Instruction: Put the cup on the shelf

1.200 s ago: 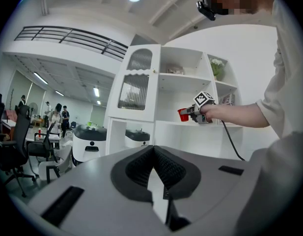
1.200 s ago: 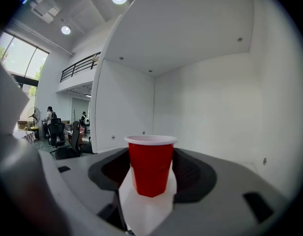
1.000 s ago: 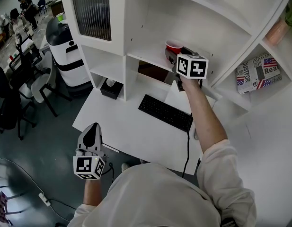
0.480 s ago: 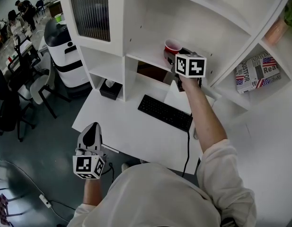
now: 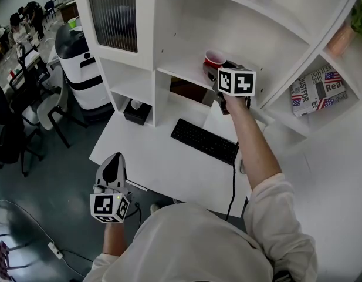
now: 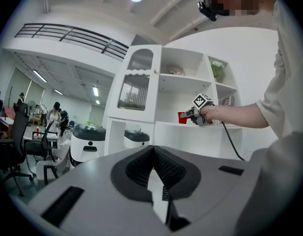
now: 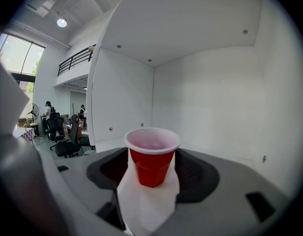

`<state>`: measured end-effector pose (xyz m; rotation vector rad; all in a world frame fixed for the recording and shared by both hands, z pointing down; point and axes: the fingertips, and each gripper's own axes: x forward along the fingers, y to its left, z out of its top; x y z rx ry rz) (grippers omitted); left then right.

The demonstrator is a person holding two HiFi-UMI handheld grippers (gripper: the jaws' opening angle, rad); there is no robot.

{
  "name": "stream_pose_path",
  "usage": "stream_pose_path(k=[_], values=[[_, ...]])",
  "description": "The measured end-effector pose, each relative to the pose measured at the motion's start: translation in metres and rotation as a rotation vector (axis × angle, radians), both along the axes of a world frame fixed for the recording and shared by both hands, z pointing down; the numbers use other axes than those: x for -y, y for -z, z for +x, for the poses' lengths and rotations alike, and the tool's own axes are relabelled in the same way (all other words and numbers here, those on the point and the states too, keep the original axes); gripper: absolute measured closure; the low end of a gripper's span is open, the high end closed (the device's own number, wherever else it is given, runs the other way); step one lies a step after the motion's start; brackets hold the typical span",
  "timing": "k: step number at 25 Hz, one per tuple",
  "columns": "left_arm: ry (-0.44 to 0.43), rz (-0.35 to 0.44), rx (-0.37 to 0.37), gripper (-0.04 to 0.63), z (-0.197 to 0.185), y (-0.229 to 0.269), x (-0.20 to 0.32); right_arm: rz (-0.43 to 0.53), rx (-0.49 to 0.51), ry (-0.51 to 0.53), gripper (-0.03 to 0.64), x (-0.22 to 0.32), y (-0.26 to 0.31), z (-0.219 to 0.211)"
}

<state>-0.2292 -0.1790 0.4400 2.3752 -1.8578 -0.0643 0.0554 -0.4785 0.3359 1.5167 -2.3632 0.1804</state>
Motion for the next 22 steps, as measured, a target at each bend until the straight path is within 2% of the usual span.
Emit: stream_pose_path(k=[3,10,22], values=[[0.000,0.000,-0.001,0.594,0.000,0.000,0.000,-0.002,-0.009,0.004,0.280,0.000,-0.001,-0.001],[0.001,0.001,0.001,0.594,0.001,0.003,-0.002,0.004,-0.008,0.002,0.262,-0.001,0.002,-0.001],[-0.013,0.005,0.003,0.594,0.005,0.003,-0.001,0.012,0.008,0.004,0.262,-0.013,0.004,0.006]])
